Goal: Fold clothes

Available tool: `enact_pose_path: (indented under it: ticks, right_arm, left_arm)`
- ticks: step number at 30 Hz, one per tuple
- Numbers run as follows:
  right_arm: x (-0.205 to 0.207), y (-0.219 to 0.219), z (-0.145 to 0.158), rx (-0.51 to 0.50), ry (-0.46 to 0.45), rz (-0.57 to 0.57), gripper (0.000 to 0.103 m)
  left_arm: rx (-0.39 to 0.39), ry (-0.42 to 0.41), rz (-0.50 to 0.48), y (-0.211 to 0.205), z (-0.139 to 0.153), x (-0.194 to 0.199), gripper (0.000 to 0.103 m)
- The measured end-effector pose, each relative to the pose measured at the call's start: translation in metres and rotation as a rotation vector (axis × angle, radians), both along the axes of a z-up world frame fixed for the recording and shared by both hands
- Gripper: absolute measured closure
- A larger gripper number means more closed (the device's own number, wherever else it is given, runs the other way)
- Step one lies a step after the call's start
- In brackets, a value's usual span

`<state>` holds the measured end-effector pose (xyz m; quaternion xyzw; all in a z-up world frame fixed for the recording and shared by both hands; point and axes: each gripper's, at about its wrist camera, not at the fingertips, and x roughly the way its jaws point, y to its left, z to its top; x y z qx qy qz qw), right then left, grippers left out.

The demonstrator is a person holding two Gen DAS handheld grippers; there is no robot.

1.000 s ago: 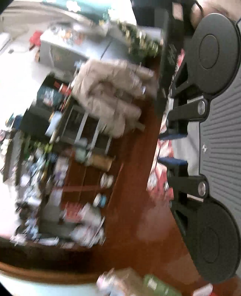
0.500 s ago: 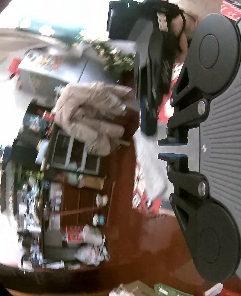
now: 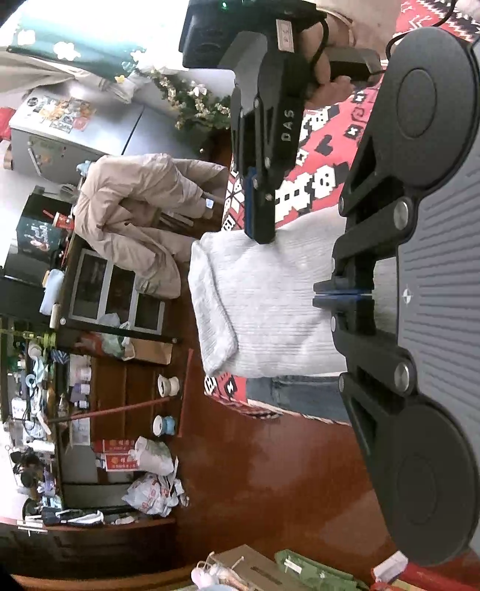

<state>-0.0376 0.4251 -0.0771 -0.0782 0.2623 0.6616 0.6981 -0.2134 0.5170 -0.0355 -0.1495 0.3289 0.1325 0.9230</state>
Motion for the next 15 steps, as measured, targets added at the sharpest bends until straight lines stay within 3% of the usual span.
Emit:
enact_pose_path:
  ticks: [6,11,15]
  right_arm:
    - [-0.045,-0.004,0.007,0.020,-0.014,0.072,0.087]
    - [-0.062,-0.016,-0.007,-0.028,-0.015,0.070,0.087]
    - [-0.072,-0.034,0.001,-0.017,-0.011,0.074,0.086]
  left_arm:
    - [0.036,0.053,-0.036,-0.019,-0.008,-0.011,0.097]
    - [0.019,0.063,-0.016,-0.019,-0.010,-0.035,0.097]
    - [0.022,0.032,0.000,-0.025,-0.004,-0.056,0.097]
